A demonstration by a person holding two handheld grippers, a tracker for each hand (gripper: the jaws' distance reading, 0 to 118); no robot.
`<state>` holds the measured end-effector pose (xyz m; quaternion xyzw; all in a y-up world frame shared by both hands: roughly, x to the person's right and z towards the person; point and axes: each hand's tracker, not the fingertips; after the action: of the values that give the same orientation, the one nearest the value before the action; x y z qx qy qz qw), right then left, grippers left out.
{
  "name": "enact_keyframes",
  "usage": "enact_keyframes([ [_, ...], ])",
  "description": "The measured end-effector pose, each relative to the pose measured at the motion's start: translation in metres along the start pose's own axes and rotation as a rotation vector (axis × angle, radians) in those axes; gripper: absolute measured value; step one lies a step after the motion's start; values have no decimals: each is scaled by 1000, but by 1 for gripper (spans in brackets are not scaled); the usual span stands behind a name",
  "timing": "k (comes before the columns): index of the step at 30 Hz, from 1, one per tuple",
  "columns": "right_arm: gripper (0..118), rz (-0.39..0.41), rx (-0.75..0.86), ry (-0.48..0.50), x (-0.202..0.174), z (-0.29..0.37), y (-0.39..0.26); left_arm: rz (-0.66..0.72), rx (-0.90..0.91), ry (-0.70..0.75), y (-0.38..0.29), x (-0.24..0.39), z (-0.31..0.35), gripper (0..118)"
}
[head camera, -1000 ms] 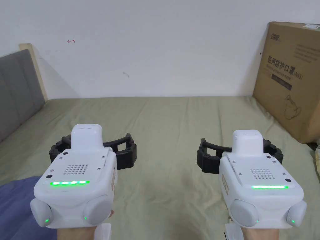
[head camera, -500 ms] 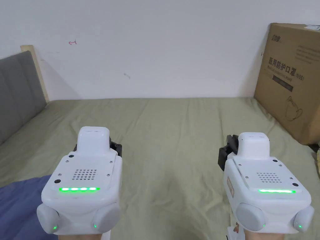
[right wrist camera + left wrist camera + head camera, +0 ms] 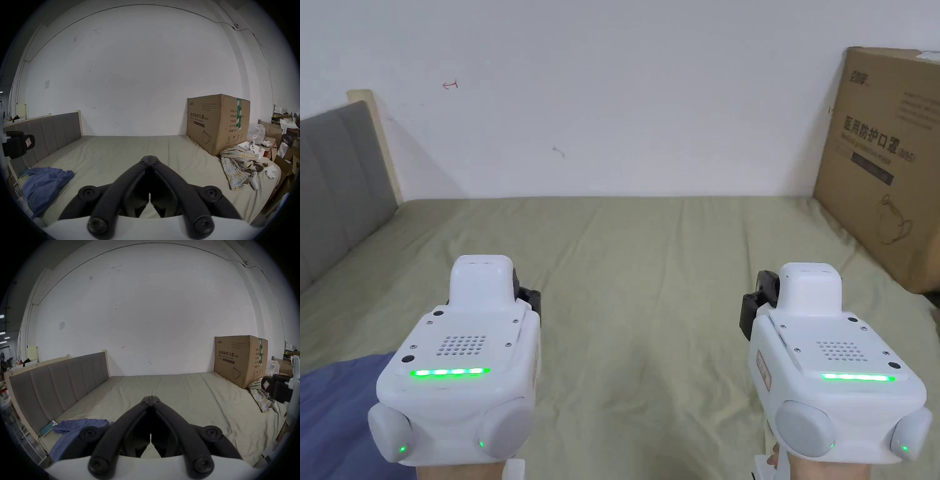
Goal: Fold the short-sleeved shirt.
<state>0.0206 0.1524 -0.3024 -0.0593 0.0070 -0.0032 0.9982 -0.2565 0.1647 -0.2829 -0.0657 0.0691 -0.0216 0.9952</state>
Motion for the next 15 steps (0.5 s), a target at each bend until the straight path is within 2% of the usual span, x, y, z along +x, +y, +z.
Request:
enact_keyframes([
  [5, 1, 23, -16, 92, -31, -13, 2, 22, -14, 61, 3, -33, 9, 0],
  [10, 1, 28, -5, 205, -87, -26, 6, -3, -24, 206, 2, -84, 30, 0],
  [12, 1, 12, -9, 289, -109, -28, 6, 8, -34, 264, 1, -108, 40, 0],
  [15, 1, 45, -19, 369, -143, -31, 4, 22, -50, 348, -4, -134, 57, 0],
])
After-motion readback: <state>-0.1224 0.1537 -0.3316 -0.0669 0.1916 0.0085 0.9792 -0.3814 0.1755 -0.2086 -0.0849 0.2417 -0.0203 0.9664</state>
